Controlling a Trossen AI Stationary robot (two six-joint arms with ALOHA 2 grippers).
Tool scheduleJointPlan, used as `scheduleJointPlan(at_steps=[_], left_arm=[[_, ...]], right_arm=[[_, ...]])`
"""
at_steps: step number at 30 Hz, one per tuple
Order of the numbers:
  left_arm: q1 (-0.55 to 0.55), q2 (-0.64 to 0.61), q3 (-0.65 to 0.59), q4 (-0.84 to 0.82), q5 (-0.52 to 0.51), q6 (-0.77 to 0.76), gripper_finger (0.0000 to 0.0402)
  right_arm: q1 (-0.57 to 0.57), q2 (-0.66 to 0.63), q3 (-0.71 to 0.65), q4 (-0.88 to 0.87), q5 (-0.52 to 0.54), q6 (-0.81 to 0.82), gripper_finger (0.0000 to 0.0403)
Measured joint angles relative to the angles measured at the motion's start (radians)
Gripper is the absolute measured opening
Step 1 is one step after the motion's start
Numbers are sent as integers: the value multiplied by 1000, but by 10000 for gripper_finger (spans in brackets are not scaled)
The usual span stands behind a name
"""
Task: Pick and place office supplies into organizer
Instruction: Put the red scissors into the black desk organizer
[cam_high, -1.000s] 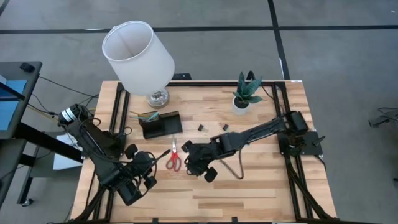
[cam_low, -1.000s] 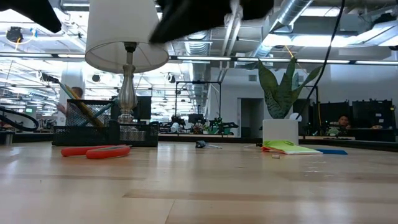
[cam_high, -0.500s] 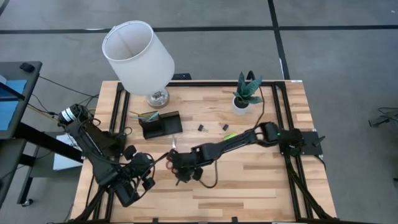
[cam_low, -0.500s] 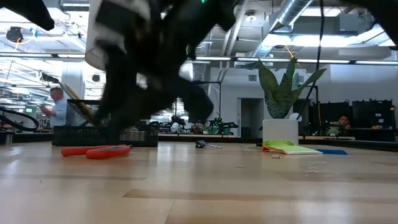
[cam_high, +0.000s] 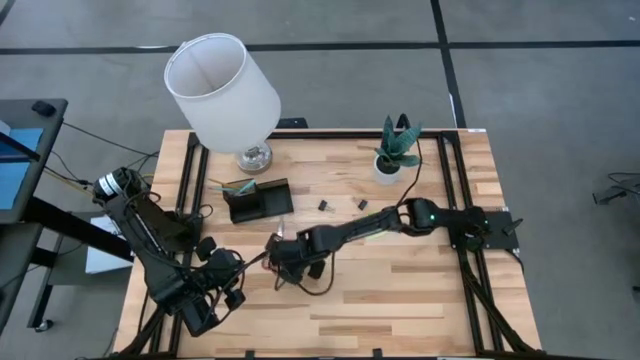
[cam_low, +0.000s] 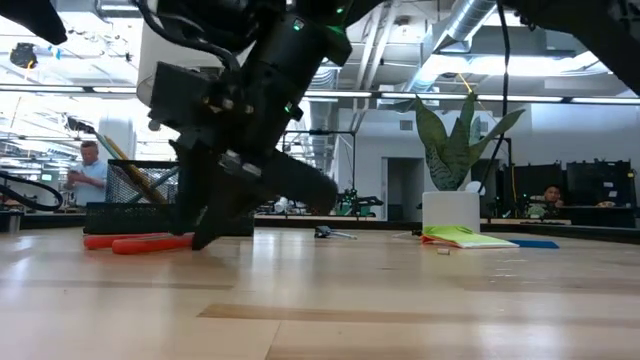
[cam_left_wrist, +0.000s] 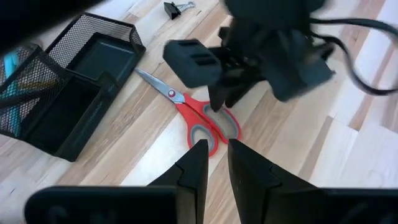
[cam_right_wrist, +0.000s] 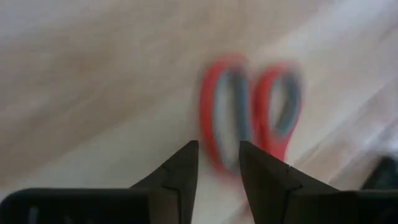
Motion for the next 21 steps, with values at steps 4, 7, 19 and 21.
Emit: scheduleJointPlan(at_steps=[4,7,19,21], left_arm=[[-3,0,0,0,1,-1,54],[-3,0,0,0,1,-1,54],[-3,0,0,0,1,-17,54],[-3,0,0,0,1,-17,54]], right_arm=[[-41,0,18,-72,-94,0,111],[-58,0,18,-62,-149,-3,111],[-20,2,16,2,-161,-129,111],[-13,2,16,33,-161,-131,111]])
